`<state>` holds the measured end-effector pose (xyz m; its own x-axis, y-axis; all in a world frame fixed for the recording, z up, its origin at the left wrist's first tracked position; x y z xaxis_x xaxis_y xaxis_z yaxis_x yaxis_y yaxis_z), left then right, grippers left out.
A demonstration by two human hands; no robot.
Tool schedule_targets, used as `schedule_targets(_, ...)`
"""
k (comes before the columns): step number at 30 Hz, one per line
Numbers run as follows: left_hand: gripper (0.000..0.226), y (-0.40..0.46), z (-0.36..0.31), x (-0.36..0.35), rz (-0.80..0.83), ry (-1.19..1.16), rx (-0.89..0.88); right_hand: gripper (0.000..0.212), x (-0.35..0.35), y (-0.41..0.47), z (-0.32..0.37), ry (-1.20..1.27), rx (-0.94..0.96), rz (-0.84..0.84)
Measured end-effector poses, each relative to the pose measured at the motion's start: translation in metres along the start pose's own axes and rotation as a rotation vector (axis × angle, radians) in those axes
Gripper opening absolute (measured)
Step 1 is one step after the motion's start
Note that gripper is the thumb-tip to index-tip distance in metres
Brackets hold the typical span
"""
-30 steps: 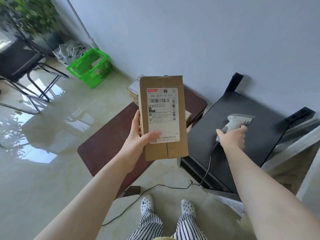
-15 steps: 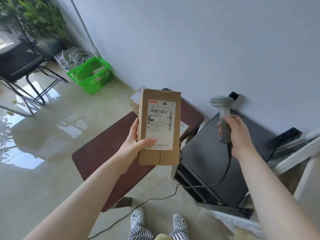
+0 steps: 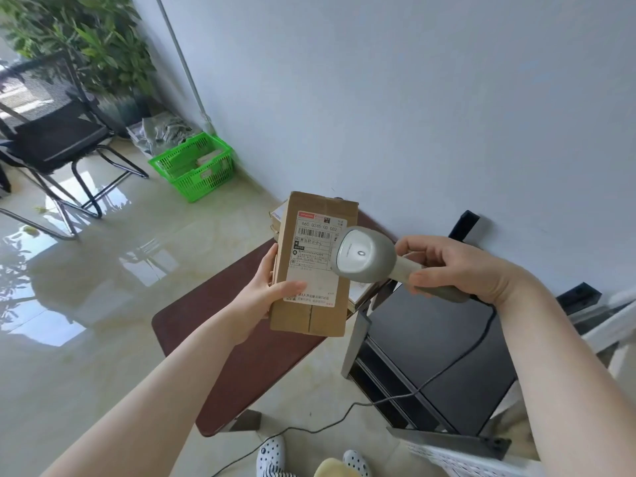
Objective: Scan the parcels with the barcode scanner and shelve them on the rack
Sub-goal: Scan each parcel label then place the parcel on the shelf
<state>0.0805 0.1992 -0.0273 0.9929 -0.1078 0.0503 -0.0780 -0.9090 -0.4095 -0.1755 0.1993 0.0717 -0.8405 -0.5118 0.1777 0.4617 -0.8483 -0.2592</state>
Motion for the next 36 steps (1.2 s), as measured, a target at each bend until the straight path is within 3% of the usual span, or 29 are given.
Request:
schedule_targets(8, 0.114, 0.003, 0.007, 0.009, -0.007, -0.005, 0.012, 0.024, -0.008, 0.011, 0.003, -0.038, -0.015, 0.014)
schedule_targets(14, 0.114, 0.004, 0.011, 0.013, -0.019, -0.013, 0.034, 0.052, -0.012, 0.012, 0.004, -0.015, -0.015, 0.008)
schedule_targets(20, 0.110, 0.004, 0.010, 0.006, -0.070, -0.045, 0.037, 0.048, -0.020, 0.013, 0.008, 0.038, 0.007, -0.045)
schedule_targets(23, 0.114, 0.005, 0.014, 0.000, -0.143, -0.089, 0.062, 0.046, -0.030, 0.017, 0.011, 0.115, 0.028, -0.132)
schedule_targets(27, 0.110, 0.006, 0.020, -0.005, -0.232, -0.143, 0.075, 0.026, -0.049, 0.017, 0.006, 0.312, 0.004, -0.302)
schedule_targets(29, 0.110, 0.005, 0.023, -0.006, -0.270, -0.151, 0.081, 0.028, -0.058, 0.015, -0.005, 0.433, -0.042, -0.352)
schedule_targets(36, 0.114, 0.005, 0.024, -0.012, -0.311, -0.120, 0.044, 0.028, -0.081, 0.010, -0.017, 0.617, -0.086, -0.360)
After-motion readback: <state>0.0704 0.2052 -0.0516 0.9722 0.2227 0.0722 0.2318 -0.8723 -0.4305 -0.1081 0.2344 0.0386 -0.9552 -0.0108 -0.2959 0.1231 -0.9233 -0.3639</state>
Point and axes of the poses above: each hand's wrist, its own y-axis towards the middle knuckle, its own x-axis out of the back of the hand, z = x × y, the point moved 8 cm from there along y, towards the middle knuckle, and after that the axes turned 11 degrees about -z, right-handed, at the moved point
